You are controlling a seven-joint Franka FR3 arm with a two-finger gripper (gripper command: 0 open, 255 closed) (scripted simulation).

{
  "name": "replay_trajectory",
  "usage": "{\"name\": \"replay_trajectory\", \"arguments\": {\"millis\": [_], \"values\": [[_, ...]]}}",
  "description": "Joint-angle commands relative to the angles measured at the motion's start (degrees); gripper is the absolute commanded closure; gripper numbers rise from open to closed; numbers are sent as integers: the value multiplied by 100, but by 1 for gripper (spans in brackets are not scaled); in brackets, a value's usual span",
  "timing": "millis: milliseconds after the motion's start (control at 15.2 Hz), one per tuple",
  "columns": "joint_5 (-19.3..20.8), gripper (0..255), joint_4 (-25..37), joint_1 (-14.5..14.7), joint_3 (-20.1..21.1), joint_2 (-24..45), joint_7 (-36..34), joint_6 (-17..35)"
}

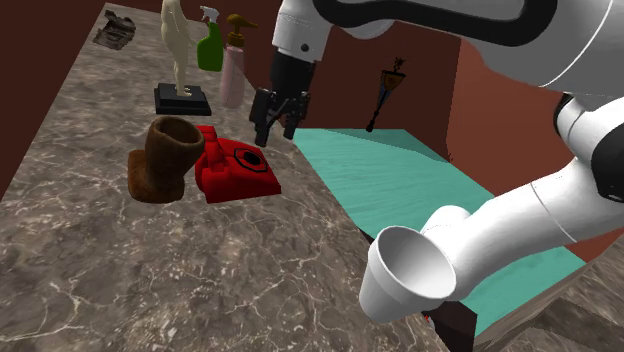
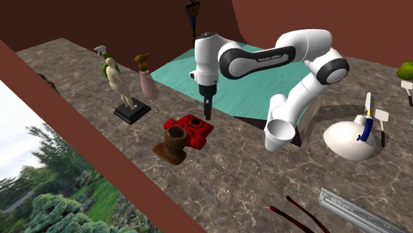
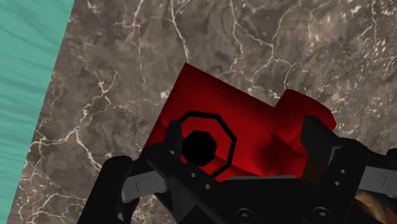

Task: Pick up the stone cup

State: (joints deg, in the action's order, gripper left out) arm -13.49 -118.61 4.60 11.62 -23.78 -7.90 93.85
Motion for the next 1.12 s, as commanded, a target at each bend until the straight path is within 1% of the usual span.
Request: {"name": "replay_trajectory", "arguments": {"millis": [0, 264, 462, 858, 924, 1056], "values": [[-22, 0, 317, 35, 161, 364, -216, 144], [21, 0, 1018, 121, 467, 1045, -673, 310], [135, 0, 1625, 202, 681, 1599, -1033, 388], [581, 0, 3118, 485, 1034, 2850, -1789, 365], [614, 0, 3213, 510, 1046, 2925, -1831, 354], [594, 0, 3010, 507, 1038, 2886, -1798, 518]]}}
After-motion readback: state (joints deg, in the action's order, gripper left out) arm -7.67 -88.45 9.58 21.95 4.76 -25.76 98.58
